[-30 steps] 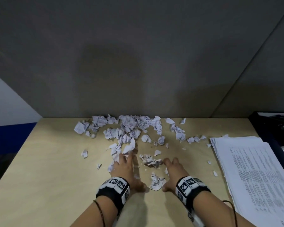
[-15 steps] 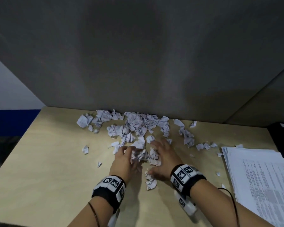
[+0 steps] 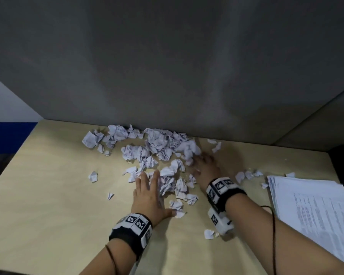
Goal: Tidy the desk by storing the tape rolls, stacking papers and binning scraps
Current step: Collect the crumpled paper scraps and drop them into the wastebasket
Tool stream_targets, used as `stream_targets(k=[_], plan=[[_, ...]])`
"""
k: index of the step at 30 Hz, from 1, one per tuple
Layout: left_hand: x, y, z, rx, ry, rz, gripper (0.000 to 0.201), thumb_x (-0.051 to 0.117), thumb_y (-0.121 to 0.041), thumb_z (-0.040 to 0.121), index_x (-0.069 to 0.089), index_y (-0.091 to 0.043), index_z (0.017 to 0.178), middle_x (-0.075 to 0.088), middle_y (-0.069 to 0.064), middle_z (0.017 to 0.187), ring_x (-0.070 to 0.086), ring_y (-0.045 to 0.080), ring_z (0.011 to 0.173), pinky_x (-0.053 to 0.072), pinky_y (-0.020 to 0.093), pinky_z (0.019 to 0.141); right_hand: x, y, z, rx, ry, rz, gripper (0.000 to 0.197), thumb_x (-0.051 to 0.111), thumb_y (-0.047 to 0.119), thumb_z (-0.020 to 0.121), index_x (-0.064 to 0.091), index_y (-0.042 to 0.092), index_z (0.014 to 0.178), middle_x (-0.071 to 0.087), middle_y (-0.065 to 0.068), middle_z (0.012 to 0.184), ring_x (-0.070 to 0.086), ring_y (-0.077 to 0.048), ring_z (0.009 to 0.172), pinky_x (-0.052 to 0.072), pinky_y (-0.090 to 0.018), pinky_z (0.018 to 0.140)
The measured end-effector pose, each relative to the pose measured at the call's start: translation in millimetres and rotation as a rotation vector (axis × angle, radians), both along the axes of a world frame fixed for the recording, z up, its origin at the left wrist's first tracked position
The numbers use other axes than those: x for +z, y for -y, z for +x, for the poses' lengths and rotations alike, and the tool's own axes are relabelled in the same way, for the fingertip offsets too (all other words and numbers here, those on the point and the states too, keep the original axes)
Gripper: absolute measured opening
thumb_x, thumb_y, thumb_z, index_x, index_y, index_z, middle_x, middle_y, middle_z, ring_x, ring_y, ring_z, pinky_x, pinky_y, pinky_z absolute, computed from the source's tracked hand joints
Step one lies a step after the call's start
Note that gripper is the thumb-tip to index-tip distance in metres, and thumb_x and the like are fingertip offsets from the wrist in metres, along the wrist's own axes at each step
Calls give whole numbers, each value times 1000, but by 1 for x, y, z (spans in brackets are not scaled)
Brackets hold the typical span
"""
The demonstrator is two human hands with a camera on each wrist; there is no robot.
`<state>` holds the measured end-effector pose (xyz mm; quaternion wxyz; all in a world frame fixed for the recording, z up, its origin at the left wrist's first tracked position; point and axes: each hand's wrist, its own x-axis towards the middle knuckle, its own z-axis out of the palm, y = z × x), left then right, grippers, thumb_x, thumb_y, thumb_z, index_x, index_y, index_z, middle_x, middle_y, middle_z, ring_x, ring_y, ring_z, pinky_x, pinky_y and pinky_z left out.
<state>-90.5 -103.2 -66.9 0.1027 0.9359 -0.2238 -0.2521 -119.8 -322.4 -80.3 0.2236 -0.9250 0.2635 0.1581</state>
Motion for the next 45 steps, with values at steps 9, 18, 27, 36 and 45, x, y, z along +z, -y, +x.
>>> stream_targets(k=[9, 18, 27, 36, 45], plan=[[7, 29, 19, -23, 55, -105, 107, 67, -50, 76, -11, -36, 148, -11, 4, 158, -3, 31, 146, 18, 53, 116, 7, 63, -69, -594, 55, -14, 69, 54, 34, 91, 17, 24, 149, 8, -10, 158, 9, -31, 144, 20, -47, 115], [2, 41, 9, -47, 2, -124, 102, 60, -58, 76, -8, -38, 148, -15, 3, 158, -8, 30, 146, 17, 55, 115, 10, 38, -66, -443, 246, 206, 55, 54, 22, 89, 36, 32, 140, 28, -4, 151, 44, -26, 129, 40, -38, 106], [7, 45, 8, -54, 20, -132, 104, 63, -60, 74, -7, -39, 148, -9, 4, 159, -2, 29, 147, 20, 55, 114, 64, 157, -100, -686, -277, -206, 66, 57, 36, 77, 34, 20, 137, 40, -12, 134, 44, -36, 124, 31, -56, 105], [-6, 54, 11, -124, 7, -75, 102, 65, -55, 74, 1, -32, 149, -9, 6, 157, 1, 32, 144, 27, 54, 111, 56, 114, -72, -282, -329, -153, 52, 42, 10, 98, 24, 6, 147, 31, -14, 151, 34, -29, 137, 29, -40, 113], [-5, 68, 8, -133, 5, -30, 93, 61, -51, 80, 2, -34, 149, -3, 6, 157, 3, 32, 144, 27, 58, 109, 31, 78, -89, -514, 42, 23, 61, 43, 11, 92, 23, 17, 149, 25, -14, 152, 30, -32, 136, 32, -38, 110]])
